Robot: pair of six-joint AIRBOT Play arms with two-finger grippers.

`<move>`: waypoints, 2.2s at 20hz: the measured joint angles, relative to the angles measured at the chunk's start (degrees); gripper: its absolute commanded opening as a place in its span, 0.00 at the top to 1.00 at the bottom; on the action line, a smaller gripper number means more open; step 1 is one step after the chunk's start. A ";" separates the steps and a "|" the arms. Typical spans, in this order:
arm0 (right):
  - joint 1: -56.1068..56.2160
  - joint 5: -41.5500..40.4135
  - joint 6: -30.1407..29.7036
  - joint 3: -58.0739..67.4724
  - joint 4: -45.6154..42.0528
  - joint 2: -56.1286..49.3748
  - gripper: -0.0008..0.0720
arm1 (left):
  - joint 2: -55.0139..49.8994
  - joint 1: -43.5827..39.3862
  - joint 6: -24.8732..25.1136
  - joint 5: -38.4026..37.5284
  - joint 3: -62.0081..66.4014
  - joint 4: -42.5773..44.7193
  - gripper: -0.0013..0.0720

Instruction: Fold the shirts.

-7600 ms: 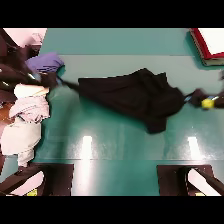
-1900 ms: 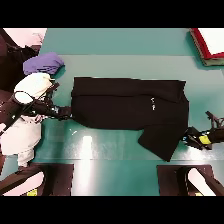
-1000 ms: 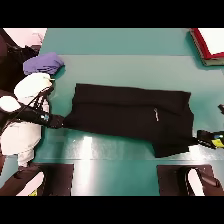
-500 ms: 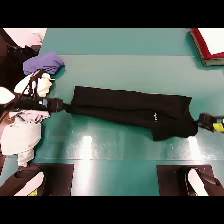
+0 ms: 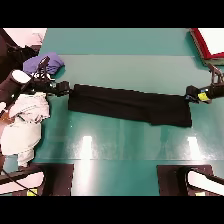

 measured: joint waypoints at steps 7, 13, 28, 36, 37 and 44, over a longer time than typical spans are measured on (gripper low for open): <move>0.61 -2.64 2.08 9.29 0.83 -9.33 0.71 | -3.72 0.00 -0.02 5.31 2.23 -1.20 0.15; -1.68 -0.57 0.92 11.56 1.90 -10.34 0.17 | -3.89 0.09 -0.39 3.48 4.44 -2.21 0.25; -27.23 14.08 -23.76 0.24 15.37 -18.64 0.17 | -3.72 -11.78 0.15 -7.87 9.79 -2.67 0.95; -18.56 14.93 -28.50 4.81 17.29 -23.30 0.34 | -3.80 -17.59 -1.68 -8.04 9.81 -2.64 0.95; -17.40 14.78 -28.61 5.27 16.90 -23.41 0.48 | -3.96 -18.47 -1.86 -8.02 9.84 -2.64 0.95; -11.47 15.61 -28.85 7.48 18.91 -22.01 0.96 | -11.34 -25.29 -2.45 -6.16 16.13 -2.69 0.95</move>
